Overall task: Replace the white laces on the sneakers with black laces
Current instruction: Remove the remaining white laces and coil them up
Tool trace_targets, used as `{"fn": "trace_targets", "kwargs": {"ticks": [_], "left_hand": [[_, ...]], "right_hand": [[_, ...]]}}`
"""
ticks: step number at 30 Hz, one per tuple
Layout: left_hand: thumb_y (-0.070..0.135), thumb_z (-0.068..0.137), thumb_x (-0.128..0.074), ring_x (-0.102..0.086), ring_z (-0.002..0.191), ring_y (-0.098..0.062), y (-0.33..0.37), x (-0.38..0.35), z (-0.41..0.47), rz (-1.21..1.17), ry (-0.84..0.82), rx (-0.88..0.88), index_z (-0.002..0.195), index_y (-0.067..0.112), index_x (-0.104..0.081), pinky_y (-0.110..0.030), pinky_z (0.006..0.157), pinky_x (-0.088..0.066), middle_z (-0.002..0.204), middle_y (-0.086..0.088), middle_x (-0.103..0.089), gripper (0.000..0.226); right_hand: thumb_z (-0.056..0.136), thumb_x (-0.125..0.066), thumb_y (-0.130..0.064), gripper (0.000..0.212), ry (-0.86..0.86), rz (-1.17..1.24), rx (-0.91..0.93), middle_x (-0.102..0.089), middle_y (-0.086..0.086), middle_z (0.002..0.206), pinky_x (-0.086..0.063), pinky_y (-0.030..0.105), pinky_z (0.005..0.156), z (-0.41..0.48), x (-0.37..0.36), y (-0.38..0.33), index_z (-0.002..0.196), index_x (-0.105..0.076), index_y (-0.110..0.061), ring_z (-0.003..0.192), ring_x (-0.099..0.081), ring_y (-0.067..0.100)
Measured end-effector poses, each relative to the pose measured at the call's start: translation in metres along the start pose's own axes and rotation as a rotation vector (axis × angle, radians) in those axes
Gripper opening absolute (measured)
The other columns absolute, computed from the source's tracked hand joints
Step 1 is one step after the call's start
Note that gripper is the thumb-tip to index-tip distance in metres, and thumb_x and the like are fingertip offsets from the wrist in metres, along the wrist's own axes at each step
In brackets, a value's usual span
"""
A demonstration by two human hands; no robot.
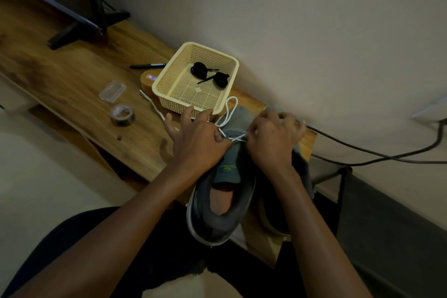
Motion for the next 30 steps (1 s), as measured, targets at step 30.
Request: {"fn": "trace_targets", "kwargs": {"ticks": [30], "left_hand": [[0.034, 0.083, -0.062, -0.01, 0.142, -0.016, -0.005, -0.005, 0.003, -0.107, 0.017, -0.007, 0.054, 0.026, -0.048, -0.053, 0.111, 0.004, 0.15, 0.015, -0.032, 0.033]], "right_hand": [[0.086, -0.062, -0.027, 0.021, -0.14, 0.058, 0.139, -0.033, -0.008, 0.15, -0.008, 0.052, 0.112, -0.004, -0.002, -0.01, 0.105, -0.07, -0.03, 0.142, -0.007, 0.03]]}}
Point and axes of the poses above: each hand's wrist, its own z-axis towards the middle knuckle, its own x-axis out of the back of the hand, y = z × x, the point moved 2 cm from there along z, towards the middle knuckle
